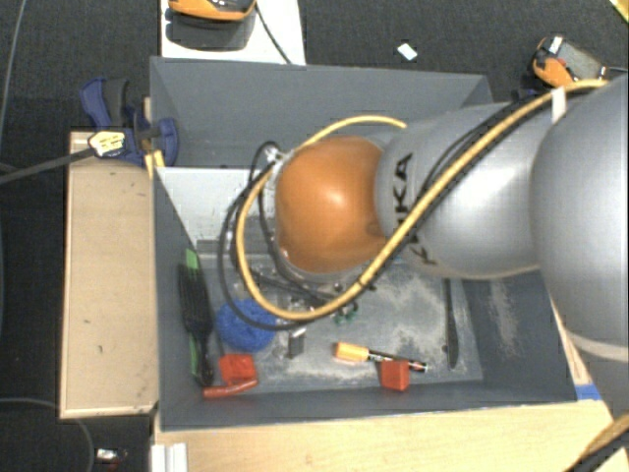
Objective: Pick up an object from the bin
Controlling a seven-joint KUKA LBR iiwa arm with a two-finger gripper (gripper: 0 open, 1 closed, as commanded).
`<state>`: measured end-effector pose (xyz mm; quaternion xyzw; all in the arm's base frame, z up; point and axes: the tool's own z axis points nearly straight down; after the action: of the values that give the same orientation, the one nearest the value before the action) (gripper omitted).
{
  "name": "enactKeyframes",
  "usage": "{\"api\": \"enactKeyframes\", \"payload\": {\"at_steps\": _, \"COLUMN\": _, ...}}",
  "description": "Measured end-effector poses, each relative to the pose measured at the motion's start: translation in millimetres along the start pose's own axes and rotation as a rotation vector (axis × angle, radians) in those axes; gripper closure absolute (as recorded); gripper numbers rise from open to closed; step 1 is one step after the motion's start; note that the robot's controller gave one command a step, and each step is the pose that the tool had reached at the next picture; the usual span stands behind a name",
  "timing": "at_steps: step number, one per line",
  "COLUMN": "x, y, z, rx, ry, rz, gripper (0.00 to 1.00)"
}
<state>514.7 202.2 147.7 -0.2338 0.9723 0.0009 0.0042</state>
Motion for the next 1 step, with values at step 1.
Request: {"api": "enactKeyframes", "payload": {"at_steps": 1, "x": -6.2, "y": -18.7, "z": -2.3, "rx": 0.002, "ry": -0.011, "rz": 0.071, "gripper": 0.0}}
